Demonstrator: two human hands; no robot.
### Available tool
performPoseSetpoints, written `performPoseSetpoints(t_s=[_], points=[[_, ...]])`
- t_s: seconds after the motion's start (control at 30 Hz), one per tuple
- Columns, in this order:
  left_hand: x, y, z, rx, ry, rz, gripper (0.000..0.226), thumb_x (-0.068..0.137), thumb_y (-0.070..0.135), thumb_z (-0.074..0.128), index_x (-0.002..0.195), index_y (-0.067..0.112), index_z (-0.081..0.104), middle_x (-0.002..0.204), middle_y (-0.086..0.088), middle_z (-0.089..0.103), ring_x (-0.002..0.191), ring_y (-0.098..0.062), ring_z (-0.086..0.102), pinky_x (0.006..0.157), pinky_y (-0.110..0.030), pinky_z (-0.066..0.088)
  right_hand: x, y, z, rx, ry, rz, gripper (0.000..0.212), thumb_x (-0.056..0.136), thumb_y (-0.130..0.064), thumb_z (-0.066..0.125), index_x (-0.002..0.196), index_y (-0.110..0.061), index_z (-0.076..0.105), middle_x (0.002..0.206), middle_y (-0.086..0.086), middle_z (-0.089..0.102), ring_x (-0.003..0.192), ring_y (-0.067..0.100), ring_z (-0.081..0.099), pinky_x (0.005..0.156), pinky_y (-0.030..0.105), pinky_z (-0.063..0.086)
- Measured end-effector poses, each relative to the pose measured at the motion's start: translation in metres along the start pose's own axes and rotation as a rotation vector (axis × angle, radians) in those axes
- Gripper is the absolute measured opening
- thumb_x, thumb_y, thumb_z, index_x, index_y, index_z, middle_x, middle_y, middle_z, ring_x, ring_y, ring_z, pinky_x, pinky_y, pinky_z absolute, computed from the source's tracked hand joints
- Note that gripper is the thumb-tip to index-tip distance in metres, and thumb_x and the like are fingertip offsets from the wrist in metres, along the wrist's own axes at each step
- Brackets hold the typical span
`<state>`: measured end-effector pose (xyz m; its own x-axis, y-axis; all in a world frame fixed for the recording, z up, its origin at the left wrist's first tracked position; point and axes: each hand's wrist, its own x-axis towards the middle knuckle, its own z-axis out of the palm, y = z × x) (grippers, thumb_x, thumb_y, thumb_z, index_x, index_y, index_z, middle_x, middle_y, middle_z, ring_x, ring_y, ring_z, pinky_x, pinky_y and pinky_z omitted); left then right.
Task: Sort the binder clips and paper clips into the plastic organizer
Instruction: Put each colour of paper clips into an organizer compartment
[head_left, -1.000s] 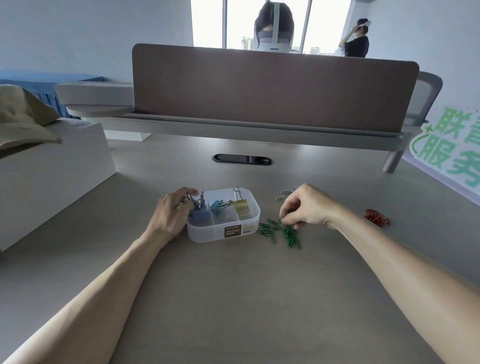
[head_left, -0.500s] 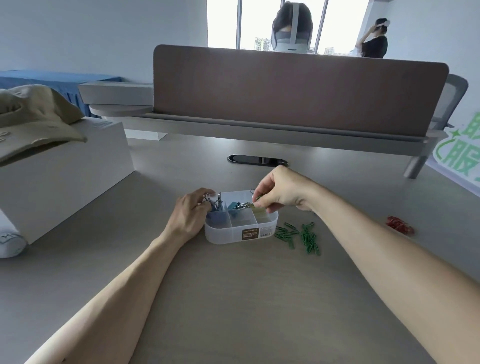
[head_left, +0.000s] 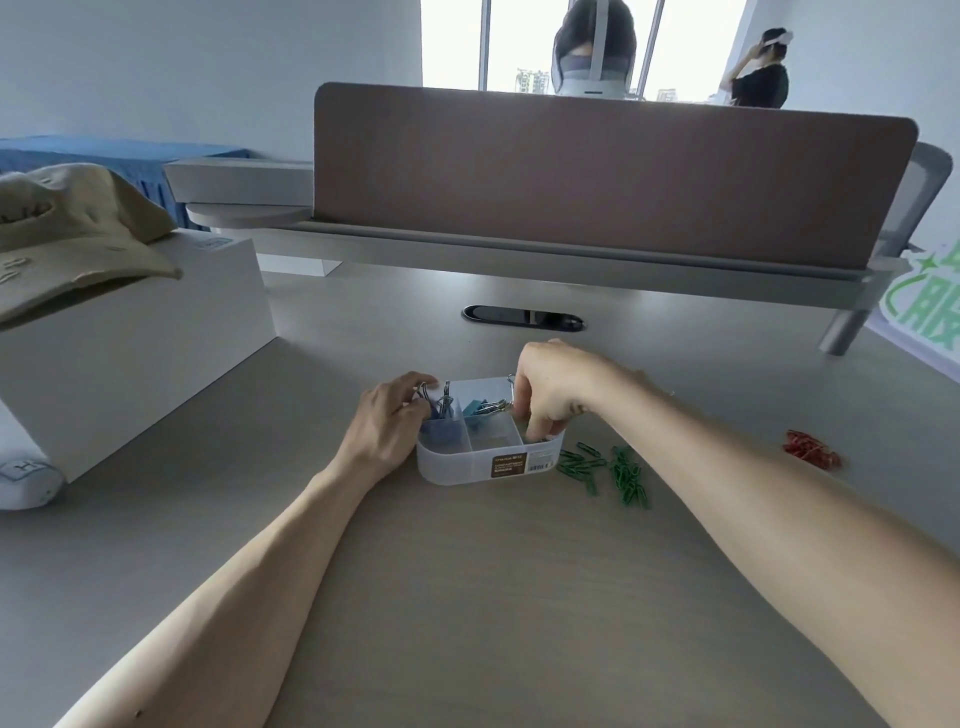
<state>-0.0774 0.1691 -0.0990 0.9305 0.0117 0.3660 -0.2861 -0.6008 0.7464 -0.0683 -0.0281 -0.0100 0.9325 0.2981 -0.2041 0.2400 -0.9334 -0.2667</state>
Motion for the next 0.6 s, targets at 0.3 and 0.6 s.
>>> performPoseSetpoints(t_s=[0.3,0.6], points=[[0.003,-0.005,-0.002,0.002,0.053,-0.015,0.039,0.069,0.018,0.042,0.098,0.016,0.068,0.059,0.016,0.057,0.060,0.006,0.052,0.054,-0.007,0.035,-0.026,0.064,-0.009,0.137,0.233,-0.021,0.013,0.083,-0.027,0.065,0.072,-0.024,0.071,0.067,-0.006,0.071,0.063,0.014,0.068,0.060,0.024,0.054],[0.001,-0.002,-0.002,-0.017,0.048,-0.044,0.044,0.067,0.021,0.040,0.100,0.018,0.068,0.071,0.005,0.065,0.067,0.003,0.055,0.055,-0.011,0.038,-0.027,0.075,0.042,0.052,0.104,-0.187,0.035,0.077,-0.052,0.068,0.103,-0.027,0.067,0.092,-0.012,0.054,0.084,0.008,0.050,0.066,0.022,0.037]])
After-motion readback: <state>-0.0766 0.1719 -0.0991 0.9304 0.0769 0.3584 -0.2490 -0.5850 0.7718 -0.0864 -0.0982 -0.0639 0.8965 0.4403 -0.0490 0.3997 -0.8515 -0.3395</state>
